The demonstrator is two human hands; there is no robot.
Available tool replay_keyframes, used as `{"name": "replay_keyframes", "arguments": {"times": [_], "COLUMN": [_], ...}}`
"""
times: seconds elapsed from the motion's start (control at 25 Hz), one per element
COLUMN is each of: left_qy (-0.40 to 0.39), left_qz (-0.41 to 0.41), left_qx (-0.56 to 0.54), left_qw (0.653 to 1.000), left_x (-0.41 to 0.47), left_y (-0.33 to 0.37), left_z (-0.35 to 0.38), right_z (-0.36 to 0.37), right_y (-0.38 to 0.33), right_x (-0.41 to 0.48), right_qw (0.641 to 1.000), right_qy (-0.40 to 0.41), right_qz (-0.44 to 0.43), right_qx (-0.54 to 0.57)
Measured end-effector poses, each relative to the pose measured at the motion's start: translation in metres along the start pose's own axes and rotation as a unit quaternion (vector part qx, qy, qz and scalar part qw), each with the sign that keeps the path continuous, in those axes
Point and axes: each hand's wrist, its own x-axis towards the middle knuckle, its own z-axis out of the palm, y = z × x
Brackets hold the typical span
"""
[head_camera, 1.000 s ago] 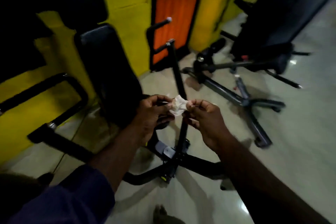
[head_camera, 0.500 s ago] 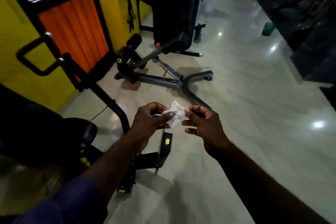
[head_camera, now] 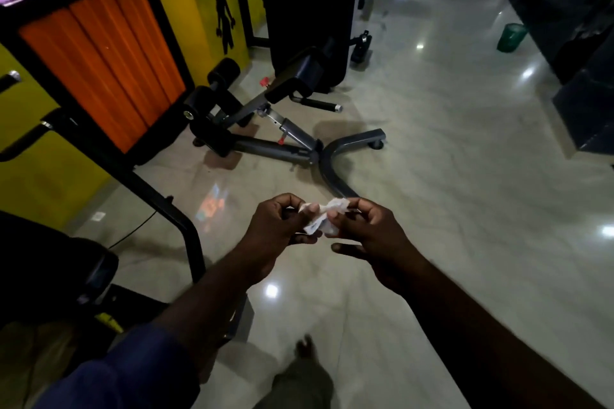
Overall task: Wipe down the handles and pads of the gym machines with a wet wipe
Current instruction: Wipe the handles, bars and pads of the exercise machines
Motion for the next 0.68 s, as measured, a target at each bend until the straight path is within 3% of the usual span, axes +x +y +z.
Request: {"name": "replay_keyframes", "arguments": {"times": [0.24,0.36,0.56,0.68], "left_qy": [-0.037,-0.087,-0.097,-0.076], "left_qz": [-0.023,-0.036,-0.062,-0.095], "left_qx": [0.023,0.087,0.185,0.194], "left_qw": [0.999,0.992,0.976,0.973], "left_x": [0.139,0.204,0.284,0.315], "left_y": [0.016,0.041,0.077,0.090], "left_z": [-0.007,-0.017,-0.060,-0.105], "right_z": [-0.020,-0.024,0.001,0.031], "right_y": [-0.036,-0.066,-0.096,-0.105], "right_x": [0.143,0.216,0.333,0.405], "right_qw": [0.998,0.998,0.994,0.989], "right_qy": [0.031,0.042,-0.041,-0.115], "right_qz": [0.026,0.038,0.091,0.048], "right_qx": [-0.050,-0.031,-0.036,-0.081]}}
